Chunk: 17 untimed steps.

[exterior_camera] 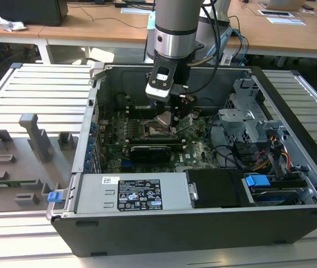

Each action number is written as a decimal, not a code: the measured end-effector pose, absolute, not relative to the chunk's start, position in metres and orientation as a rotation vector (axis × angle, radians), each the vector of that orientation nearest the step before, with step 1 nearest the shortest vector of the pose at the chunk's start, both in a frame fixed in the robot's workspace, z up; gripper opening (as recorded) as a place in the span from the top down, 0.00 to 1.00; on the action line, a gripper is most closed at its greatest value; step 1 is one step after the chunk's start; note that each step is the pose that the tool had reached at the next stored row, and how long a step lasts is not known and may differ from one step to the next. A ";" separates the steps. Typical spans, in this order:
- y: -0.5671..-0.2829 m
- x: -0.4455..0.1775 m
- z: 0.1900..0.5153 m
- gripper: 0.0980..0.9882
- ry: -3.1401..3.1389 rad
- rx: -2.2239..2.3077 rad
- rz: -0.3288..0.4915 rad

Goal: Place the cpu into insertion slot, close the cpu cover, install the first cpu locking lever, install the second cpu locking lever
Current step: 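Place the cpu into insertion slot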

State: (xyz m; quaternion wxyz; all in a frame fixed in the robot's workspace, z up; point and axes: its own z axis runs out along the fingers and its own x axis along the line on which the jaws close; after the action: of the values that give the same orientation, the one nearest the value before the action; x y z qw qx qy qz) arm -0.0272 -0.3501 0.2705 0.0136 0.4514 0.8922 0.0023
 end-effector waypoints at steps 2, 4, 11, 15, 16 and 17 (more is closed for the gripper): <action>-0.350 -0.027 0.271 0.50 2.761 1.439 0.004; -0.350 -0.027 0.271 0.50 2.753 1.453 0.003; -0.350 -0.027 0.270 0.50 2.709 1.529 -0.005; -0.350 -0.027 0.270 0.50 2.666 1.595 -0.017; -0.350 -0.027 0.270 0.50 2.658 1.607 -0.020; -0.350 -0.027 0.270 0.50 2.650 1.619 -0.022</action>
State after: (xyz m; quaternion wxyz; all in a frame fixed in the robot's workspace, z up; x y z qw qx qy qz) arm -0.0272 -0.3500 0.2703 0.0181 0.5211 0.8533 -0.0070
